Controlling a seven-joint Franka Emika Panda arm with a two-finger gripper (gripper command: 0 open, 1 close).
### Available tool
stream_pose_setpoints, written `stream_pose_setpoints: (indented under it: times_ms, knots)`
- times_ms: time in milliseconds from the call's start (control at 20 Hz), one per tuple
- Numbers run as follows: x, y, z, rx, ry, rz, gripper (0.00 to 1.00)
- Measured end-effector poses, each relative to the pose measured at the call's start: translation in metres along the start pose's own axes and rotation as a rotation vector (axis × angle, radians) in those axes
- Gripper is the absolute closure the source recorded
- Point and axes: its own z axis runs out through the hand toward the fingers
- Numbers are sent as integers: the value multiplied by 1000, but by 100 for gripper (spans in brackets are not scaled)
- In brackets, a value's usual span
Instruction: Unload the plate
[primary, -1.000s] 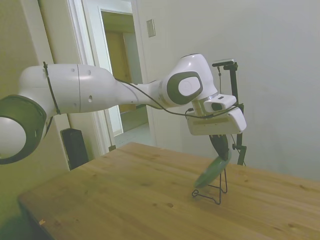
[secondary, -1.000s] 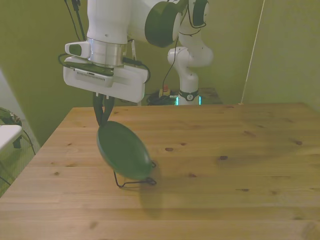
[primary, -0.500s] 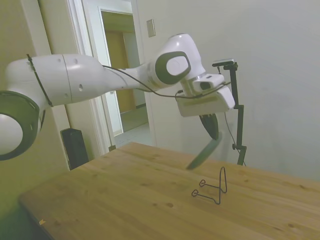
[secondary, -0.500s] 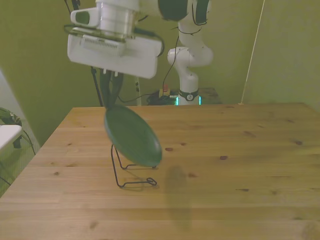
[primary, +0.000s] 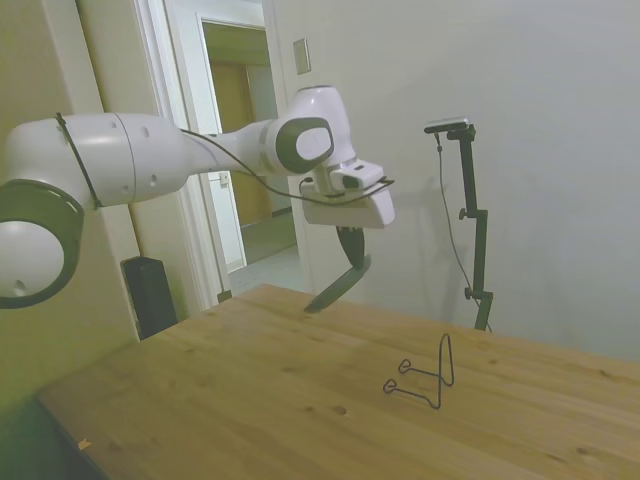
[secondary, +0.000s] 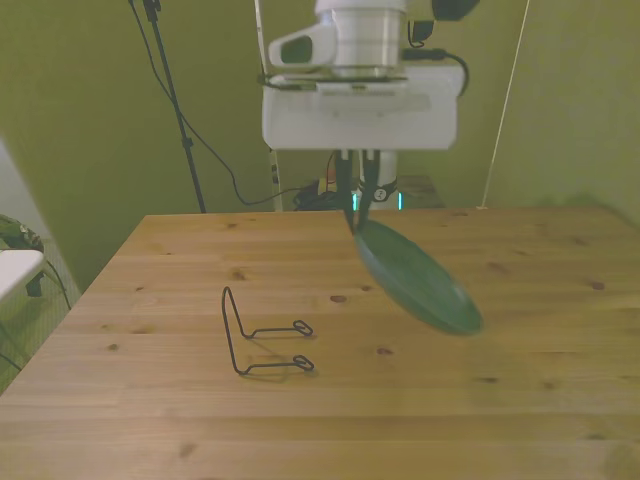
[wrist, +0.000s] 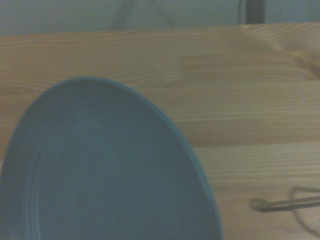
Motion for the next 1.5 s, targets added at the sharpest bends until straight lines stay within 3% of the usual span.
stream_pose_setpoints:
  times_ms: [150, 350, 800, 850, 1500]
  knots:
    - [-10, -8, 47, -14, -46, -5, 100]
    - [-8, 11, 104, -51, -91, 28, 100]
    - [-7, 60, 162, -123, -147, 66, 100]
    - [-6, 63, 167, -130, -152, 69, 0]
    - [-4, 67, 162, -116, -132, 59, 0]
